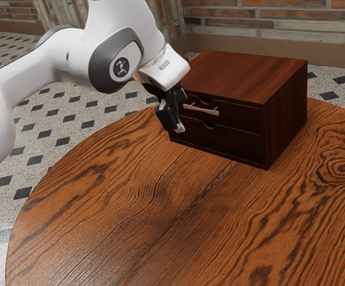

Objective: Pull the drawer handle with one arm to open the drawer

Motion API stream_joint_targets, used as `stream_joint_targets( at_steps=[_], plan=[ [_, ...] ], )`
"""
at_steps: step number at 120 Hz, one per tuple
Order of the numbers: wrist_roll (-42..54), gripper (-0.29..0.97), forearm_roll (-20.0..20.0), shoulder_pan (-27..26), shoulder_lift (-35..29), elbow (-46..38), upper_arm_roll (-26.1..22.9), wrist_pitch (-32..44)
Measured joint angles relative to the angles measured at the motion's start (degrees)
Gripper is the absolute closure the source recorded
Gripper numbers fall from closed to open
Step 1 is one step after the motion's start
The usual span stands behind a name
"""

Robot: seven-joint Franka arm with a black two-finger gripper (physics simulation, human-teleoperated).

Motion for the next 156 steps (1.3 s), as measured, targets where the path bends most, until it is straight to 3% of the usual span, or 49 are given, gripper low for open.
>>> stream_joint_targets(
  at_steps=[27, 44, 63, 156],
  plan=[
    [4.7, 0.0, 0.45, -0.16, 1.75, 0.47, -0.86, 2.23],
    [6.85, 0.0, 7.87, -0.09, 3.24, 0.99, -3.1, 4.4],
    [8.67, 0.0, 11.05, 0.55, 5.38, 1.16, -3.05, 7.3],
    [11.82, 0.0, 12.22, 2.8, 11.96, 1.52, -3.04, 19.89]
  ],
)
